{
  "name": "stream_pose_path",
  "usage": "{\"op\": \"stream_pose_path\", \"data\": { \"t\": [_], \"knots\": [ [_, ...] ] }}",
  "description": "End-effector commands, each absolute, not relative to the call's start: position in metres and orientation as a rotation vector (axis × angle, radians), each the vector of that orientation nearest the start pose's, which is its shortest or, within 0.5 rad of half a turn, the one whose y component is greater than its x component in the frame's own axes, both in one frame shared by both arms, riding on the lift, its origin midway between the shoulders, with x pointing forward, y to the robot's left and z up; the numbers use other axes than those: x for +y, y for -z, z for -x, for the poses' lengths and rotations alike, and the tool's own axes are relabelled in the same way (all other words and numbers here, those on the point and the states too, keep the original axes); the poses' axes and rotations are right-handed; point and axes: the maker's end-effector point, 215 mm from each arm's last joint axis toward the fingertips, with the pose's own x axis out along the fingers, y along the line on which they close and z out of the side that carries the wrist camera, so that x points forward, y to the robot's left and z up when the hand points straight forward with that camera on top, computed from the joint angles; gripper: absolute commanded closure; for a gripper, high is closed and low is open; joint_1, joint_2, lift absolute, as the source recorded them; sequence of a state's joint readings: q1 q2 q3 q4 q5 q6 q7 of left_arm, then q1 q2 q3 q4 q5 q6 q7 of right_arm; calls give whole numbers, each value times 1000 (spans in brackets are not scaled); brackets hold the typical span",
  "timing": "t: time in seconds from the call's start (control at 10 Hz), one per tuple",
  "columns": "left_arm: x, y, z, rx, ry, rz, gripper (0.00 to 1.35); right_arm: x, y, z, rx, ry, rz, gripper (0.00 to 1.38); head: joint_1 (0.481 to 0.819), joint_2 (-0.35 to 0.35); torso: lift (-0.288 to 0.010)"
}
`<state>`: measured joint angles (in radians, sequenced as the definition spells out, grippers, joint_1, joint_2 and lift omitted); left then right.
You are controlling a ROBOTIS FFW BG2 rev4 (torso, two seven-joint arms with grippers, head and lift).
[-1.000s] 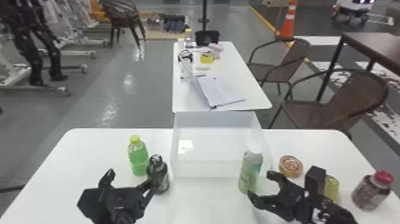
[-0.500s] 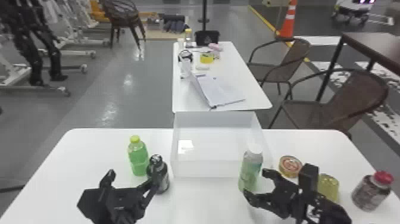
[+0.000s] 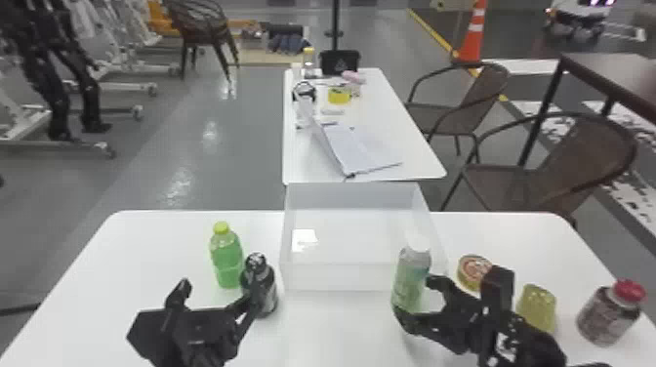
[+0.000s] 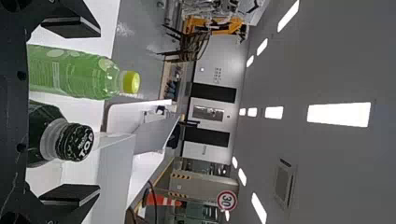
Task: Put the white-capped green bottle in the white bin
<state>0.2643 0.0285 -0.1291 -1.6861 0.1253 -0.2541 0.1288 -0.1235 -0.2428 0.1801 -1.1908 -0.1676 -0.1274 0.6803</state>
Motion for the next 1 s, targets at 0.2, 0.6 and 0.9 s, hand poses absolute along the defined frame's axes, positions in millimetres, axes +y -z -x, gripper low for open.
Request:
{"op": "stream_pose_path", "data": {
  "t": [0.2, 0.6, 0.9],
  "knots": [
    [195, 357, -503, -77, -23, 152, 125, -131, 453, -546, 193, -759, 43, 789, 549, 0, -100],
    [194, 359, -503, -75, -24, 161, 125, -130, 452, -543, 188, -756, 34, 837, 549, 0, -100],
    [193, 359, -503, -76, -23, 161, 125, -128, 440, -543, 157, -755, 34, 837, 549, 0, -100]
  ]
}}
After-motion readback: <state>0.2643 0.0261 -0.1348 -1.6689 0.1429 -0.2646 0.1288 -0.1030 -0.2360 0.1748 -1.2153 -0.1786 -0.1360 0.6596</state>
